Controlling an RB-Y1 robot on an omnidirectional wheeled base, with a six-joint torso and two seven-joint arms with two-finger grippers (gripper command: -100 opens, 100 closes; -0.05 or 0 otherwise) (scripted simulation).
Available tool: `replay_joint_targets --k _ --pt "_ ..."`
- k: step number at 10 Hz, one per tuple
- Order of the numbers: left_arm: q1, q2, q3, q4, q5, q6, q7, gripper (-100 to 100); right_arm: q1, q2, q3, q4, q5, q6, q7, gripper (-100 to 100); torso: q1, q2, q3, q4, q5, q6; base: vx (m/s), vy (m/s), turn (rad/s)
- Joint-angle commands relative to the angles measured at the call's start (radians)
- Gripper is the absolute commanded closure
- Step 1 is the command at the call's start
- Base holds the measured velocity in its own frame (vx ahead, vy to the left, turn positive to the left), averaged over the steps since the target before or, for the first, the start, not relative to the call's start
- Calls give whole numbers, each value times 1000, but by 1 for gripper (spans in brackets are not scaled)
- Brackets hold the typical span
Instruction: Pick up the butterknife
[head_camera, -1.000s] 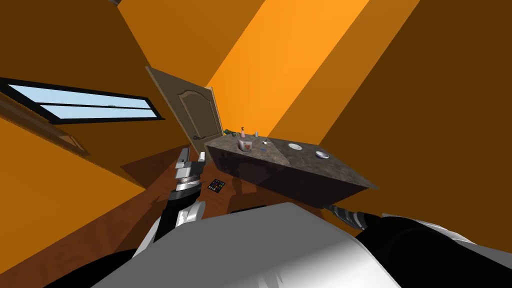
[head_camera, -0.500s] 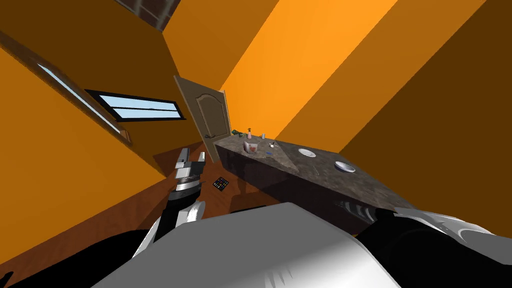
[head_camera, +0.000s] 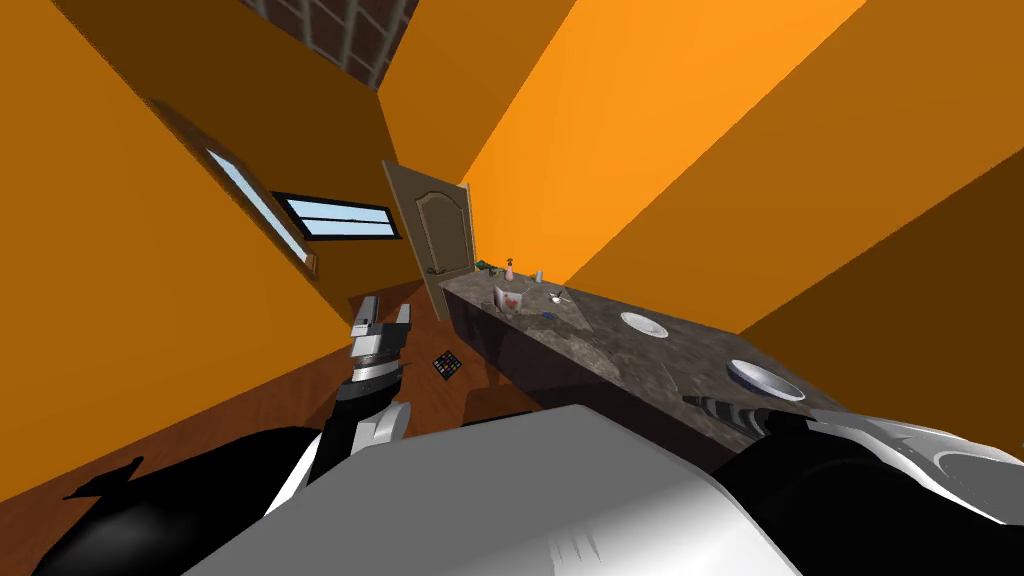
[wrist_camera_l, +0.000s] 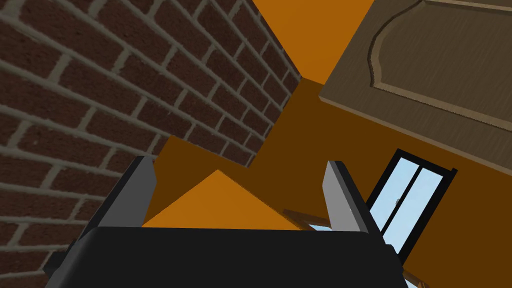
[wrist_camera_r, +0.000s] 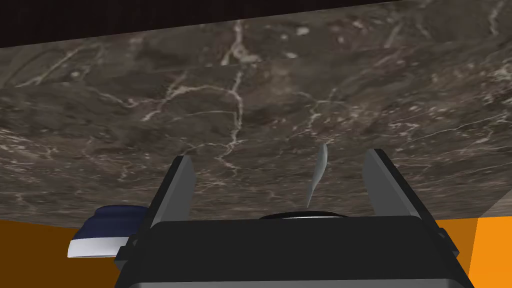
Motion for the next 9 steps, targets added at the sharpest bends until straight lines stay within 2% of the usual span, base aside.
replay_joint_targets --k 1,4,5,6,7,9 --pt "0 0 0 0 0 0 0 0 -7 5 1 23 -24 9 10 -100 0 0 0 0 0 0 166 -183 339" --pt "0 0 0 0 0 0 0 0 -27 31 12 56 -53 14 16 -100 3 1 0 0 0 1 119 -168 233" --pt "0 0 0 0 0 0 0 0 -24 24 10 50 -46 12 14 -100 3 2 1 0 0 1 44 -86 64" --pt "0 0 0 0 0 0 0 0 -25 25 10 52 -47 13 15 0 8 5 3 1 1 3 10 -17 -4" --pt "0 0 0 0 0 0 0 0 -31 53 3 66 -37 18 24 -100 13 8 4 2 2 3 16 -32 34" --pt "0 0 0 0 0 0 0 0 -39 88 -6 84 -24 25 35 -100 13 9 5 2 2 3 20 -48 30"
